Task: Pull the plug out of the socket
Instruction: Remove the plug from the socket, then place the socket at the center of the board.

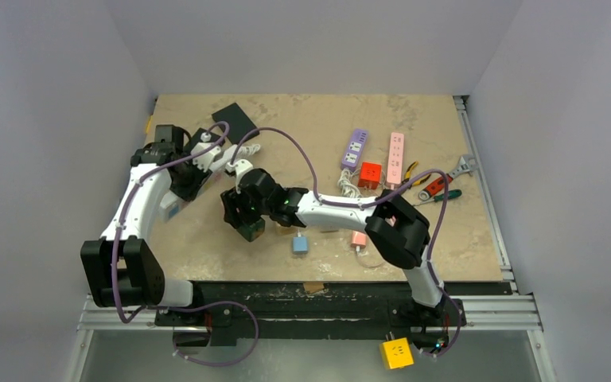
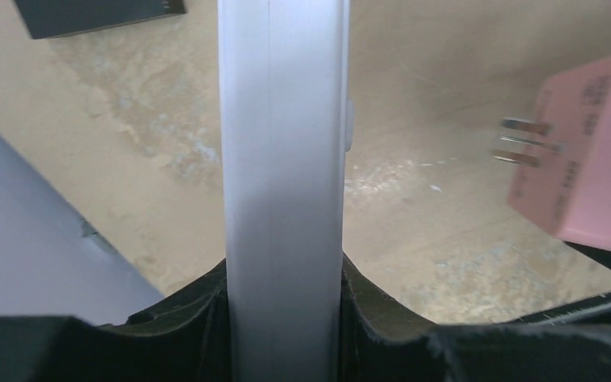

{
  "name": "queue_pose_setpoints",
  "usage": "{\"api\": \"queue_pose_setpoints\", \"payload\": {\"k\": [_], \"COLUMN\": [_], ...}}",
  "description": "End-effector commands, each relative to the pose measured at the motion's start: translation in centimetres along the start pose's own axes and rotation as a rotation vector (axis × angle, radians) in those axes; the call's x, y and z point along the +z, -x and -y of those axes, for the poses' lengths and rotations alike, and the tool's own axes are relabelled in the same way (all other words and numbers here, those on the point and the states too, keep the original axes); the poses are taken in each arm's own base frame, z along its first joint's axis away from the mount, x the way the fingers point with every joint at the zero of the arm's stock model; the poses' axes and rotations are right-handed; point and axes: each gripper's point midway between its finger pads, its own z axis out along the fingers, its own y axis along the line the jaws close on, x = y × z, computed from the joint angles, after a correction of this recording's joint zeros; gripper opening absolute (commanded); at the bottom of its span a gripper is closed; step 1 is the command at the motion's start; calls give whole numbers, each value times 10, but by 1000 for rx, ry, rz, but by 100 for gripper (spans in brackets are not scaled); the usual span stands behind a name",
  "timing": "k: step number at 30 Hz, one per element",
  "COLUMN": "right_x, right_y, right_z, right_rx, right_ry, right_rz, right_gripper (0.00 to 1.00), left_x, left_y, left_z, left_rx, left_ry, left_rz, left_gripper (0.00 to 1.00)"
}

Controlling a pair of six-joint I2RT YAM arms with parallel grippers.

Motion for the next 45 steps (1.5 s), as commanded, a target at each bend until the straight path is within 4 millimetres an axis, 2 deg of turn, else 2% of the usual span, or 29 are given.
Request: {"api": "queue_pose_setpoints", "payload": {"k": [1, 5, 8, 11, 13, 17, 20, 21, 23, 26, 27, 31, 35, 37, 41, 45], "right_x": [-25, -30, -28, -24, -20, -13, -7, -5, -2, 0, 0, -5, -12, -15, -19, -19], "right_y": [21, 10, -6, -31, -38, -55, -63, -65, -69, -73, -73, -73, -76, -80, -88, -77], "right_z": [-14, -10, -4, 2, 1, -5, -14, -17, -24, -29, -29, -28, -24, -23, -22, -32], "right_rx": [40, 41, 42, 32, 27, 0, -40, -50, -67, -87, -91, -112, -153, -177, -217, -232], "right_ry": [11, -5, -18, -38, -31, -6, 13, 18, 30, 44, 44, 35, 18, 8, -14, -17], "right_rz": [40, 26, 4, -44, -37, -46, -48, -50, -59, -66, -68, -70, -93, -104, -122, -85], "right_gripper": [0, 0, 0, 0, 0, 0, 0, 3, 20, 34, 41, 68, 80, 91, 94, 95], "left_x": [-4, 4, 19, 30, 37, 53, 59, 59, 56, 48, 45, 31, 9, 0, -15, -32], "left_y": [19, 22, 22, 23, 23, 16, 8, 7, 7, 11, 13, 19, 29, 33, 36, 41], "left_z": [-37, -37, -31, -21, -15, -10, -7, -5, -1, 2, 3, 11, 27, 35, 48, 56], "left_rx": [2, -4, -13, -34, -37, -26, -26, -28, -26, -25, -25, -29, -6, 3, 10, 14], "left_ry": [174, 167, 123, 62, 31, 1, 1, -5, -18, -29, -34, -72, -155, -195, -265, -313], "left_rz": [56, 70, 71, 72, 69, 47, 36, 35, 48, 77, 85, 126, 199, 227, 251, 280], "left_gripper": [0, 0, 0, 0, 0, 18, 44, 47, 59, 91, 99, 100, 98, 98, 100, 100]}}
